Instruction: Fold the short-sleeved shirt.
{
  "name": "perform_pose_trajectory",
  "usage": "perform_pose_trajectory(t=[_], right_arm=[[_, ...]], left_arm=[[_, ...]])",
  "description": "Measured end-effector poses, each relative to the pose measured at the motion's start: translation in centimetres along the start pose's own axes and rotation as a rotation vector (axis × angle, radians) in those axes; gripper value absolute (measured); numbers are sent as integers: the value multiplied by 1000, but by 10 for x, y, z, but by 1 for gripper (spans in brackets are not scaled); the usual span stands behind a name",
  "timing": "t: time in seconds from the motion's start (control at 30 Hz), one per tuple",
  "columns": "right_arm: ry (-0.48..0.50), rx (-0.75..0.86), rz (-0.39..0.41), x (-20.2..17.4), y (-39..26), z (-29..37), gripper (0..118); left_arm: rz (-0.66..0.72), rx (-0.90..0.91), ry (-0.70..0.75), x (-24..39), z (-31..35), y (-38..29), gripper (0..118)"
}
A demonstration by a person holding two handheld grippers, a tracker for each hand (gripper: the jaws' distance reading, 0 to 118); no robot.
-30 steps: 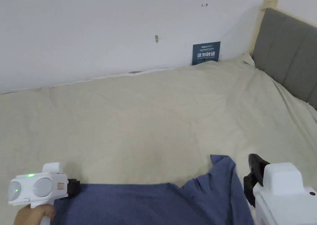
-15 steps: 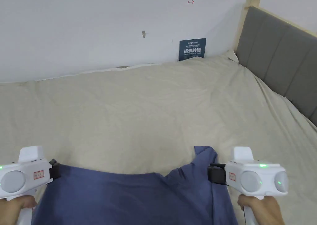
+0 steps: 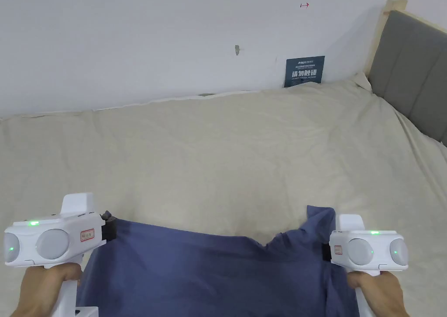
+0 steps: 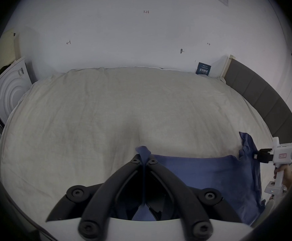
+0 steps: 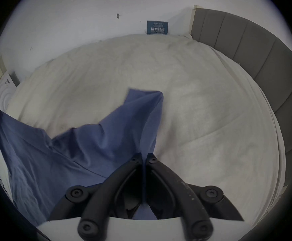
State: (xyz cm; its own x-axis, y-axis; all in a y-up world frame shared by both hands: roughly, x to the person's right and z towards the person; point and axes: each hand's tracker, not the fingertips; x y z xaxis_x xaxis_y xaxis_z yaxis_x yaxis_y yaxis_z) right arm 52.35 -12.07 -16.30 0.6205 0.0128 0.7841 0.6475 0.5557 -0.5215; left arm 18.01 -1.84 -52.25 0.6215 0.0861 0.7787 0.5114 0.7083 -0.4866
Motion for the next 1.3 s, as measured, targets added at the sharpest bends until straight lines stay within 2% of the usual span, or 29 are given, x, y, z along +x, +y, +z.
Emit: perform_pose_trajectory(t=[0.07,0.23,0.27,0.4,0.53,0.63,0.7,0.77,1.0,1.17,1.3], right_arm=[[-15,63,6,4,2,17,5],[26,257,65,8,18,83,5],[33,309,74,-2,23,120,5],[48,491,108,-11,54,185,5],[37,688,147,-32,90,258,5],[93,768,144,-46,119,302,5],[90,847,175,-56,134,326,5],[81,878,193,-66,154,344,5],[91,1016,169,-72,223,399,5],[105,1080,173,-62,260,411,5],[166,1082,137,-55,270,400,5]], left_arm=[[19,11,6,-3,8,-2,2],[58,76,30,-12,49,0,2],[74,101,32,-14,61,3,2],[122,219,38,-23,113,27,2],[87,363,93,-28,169,67,2],[108,469,98,-29,210,99,2],[100,495,89,-29,232,117,2],[74,555,121,-28,250,134,2],[62,680,225,-37,289,199,2],[64,732,259,-49,295,231,2],[55,752,266,-52,281,239,2]])
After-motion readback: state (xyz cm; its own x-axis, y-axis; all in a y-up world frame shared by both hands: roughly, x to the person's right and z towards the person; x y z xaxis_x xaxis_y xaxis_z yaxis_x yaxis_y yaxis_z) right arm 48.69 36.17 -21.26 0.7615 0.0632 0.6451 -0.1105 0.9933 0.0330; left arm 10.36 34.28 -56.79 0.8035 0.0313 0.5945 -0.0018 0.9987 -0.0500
